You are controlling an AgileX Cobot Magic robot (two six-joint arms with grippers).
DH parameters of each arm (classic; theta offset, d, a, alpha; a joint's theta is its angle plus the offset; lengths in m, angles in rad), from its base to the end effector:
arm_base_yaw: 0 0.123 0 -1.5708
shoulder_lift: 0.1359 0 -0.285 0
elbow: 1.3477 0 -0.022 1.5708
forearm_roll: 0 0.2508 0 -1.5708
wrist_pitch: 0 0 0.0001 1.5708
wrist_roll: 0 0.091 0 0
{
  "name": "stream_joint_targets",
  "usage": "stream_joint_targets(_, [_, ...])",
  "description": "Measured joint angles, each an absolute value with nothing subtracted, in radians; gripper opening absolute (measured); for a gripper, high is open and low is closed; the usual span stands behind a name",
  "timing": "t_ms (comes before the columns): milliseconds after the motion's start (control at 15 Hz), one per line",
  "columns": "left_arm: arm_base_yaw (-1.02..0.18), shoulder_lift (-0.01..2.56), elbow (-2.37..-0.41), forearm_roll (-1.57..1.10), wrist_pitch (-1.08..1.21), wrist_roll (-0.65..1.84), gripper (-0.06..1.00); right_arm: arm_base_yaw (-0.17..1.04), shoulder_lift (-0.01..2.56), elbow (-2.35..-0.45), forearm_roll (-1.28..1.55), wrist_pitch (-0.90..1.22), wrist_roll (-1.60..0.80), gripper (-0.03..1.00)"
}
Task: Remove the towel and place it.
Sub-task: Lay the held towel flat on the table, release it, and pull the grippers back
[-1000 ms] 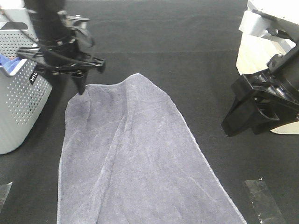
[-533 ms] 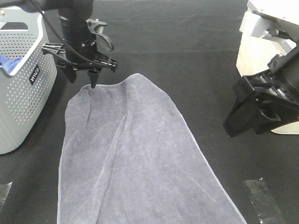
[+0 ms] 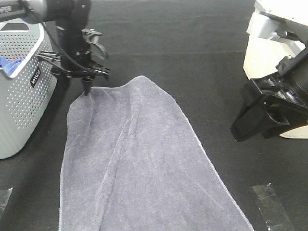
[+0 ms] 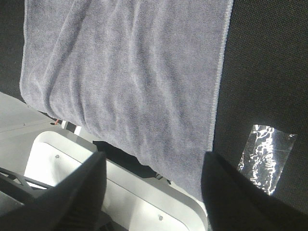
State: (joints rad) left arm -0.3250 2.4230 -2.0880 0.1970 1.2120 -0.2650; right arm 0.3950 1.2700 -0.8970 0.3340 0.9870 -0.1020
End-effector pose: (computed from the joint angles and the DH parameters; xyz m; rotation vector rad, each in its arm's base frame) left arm 0.4762 -0.1429 0.1508 0.1769 2.9678 0.2206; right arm 0.2007 0.1107 0.2715 -0.5017 2.8078 0.4974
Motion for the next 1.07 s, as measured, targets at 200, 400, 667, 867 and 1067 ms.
stream_joint_targets(200, [-0.322,2.452,-2.088,0.193,1.214,-0.244,0.53,0.395,1.27,-0.897,0.332,0.988,-0.102,0.56])
stream_joint_targets(400, [-0.322,2.481,-2.088,0.194,1.214,-0.23,0.53,0.395,1.27,-0.897,0.332,0.988,-0.102,0.56])
stream_joint_targets(667, [-0.322,2.485,-2.088,0.21,1.214,-0.213,0.37,0.395,1.27,-0.897,0.332,0.988,-0.102,0.56])
stream_joint_targets(867, [-0.322,2.485,-2.088,0.21,1.214,-0.164,0.07,0.395,1.27,-0.897,0.332,0.988,-0.102,0.56])
stream_joint_targets(1067, [-0.324,2.484,-2.088,0.174,1.214,-0.136,0.0,0.395,1.27,-0.897,0.332,0.988,-0.102,0.56])
